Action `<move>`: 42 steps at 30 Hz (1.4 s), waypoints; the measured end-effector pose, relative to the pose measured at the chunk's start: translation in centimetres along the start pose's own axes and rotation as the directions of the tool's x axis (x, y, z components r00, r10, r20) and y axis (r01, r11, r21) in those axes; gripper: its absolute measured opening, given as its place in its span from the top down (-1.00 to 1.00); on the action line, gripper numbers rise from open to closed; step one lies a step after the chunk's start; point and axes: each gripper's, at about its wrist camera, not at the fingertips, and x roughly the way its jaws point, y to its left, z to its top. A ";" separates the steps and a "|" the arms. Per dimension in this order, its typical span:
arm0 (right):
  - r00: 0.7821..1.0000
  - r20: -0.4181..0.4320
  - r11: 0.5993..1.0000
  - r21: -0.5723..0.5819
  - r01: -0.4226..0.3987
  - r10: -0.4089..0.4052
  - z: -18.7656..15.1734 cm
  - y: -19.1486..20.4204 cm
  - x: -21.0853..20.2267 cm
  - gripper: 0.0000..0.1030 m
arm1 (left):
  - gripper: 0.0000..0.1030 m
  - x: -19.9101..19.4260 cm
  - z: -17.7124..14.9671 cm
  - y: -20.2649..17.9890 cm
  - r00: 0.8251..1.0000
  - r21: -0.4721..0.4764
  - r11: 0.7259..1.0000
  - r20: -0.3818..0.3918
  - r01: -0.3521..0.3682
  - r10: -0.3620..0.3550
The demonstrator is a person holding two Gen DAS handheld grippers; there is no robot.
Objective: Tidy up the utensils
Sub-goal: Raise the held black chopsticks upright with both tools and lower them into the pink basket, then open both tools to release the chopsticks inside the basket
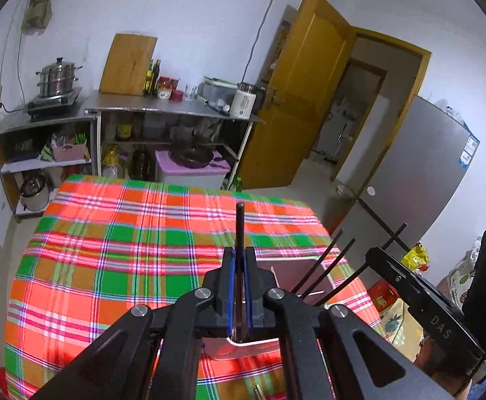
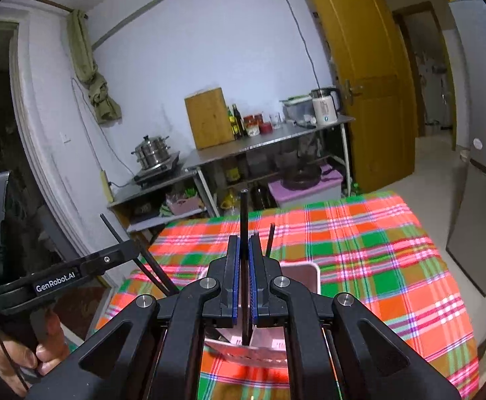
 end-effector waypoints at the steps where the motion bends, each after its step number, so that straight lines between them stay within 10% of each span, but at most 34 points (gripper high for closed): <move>1: 1.000 -0.006 1.000 -0.001 0.001 -0.002 -0.3 -0.1 0.3 0.91 | 0.92 0.3 -0.2 0.1 1.000 -0.001 1.000 -0.007 -0.002 0.002; 17: 0.995 -0.095 1.000 0.003 0.000 0.000 -2.4 -0.6 2.3 0.87 | 0.80 1.2 -1.7 -0.3 1.000 0.046 0.999 -0.029 -0.009 0.010; 42: 1.000 -0.022 1.000 -0.027 -0.013 0.013 -7.5 -0.8 -8.4 0.66 | 0.63 -8.1 -11.0 -2.3 0.999 0.091 0.996 0.052 0.003 -0.008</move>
